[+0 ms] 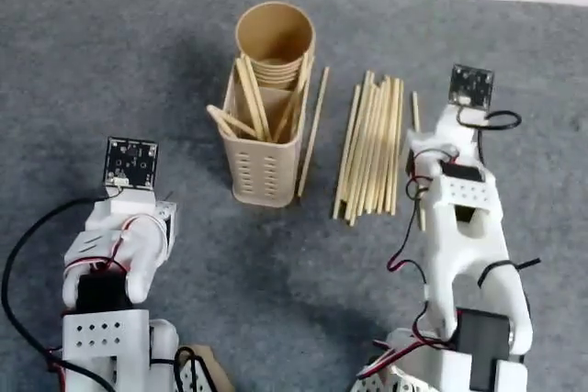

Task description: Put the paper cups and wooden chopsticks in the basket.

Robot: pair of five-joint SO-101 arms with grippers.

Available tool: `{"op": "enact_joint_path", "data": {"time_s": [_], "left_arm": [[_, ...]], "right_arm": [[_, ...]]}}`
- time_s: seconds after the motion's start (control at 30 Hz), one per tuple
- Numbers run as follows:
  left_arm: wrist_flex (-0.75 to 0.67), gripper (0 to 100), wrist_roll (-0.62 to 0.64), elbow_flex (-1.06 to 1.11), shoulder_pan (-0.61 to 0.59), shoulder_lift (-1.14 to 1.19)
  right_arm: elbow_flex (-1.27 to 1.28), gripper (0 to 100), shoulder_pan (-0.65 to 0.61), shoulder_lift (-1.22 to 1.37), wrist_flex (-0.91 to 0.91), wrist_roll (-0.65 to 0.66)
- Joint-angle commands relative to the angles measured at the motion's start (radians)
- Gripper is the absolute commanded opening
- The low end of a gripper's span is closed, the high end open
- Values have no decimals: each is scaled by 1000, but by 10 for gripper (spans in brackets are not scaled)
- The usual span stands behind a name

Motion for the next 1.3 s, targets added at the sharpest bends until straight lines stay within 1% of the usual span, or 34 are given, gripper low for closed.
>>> {"op": "enact_joint_path", "data": {"time_s": [0.0,0.1,0.23,0.4,0.5,0.6,0.73,0.8,0.9,0.97,1.03,1.17,1.27], "left_arm": [[-17,206,5,-2,12,-8],[-17,206,5,-4,12,-8],[-17,206,5,-4,12,-8],[-17,206,5,-4,12,-8],[-17,206,5,-4,12,-8],[-15,206,5,-4,12,-8],[-14,206,5,-4,12,-8],[-12,206,5,-4,12,-8],[-12,206,5,-4,12,-8],[-14,206,5,-4,12,-8],[-17,206,5,-4,12,-8],[-17,206,5,-4,12,-8],[-17,206,5,-4,12,-8]], "right_arm": [[-5,156,-4,-13,4,-103],[-5,156,-4,-48,22,-199],[-4,156,-8,-88,110,-199],[-4,152,-8,-107,150,-203],[-15,145,-10,-96,145,-198],[-76,146,25,-88,50,-196],[-42,146,44,-44,10,-196],[-33,146,47,-19,-1,-157],[-39,146,15,12,5,-17],[-42,146,1,45,59,52],[-117,146,-5,101,114,97],[-306,146,1,239,263,120],[-407,146,-15,274,294,121]]}}
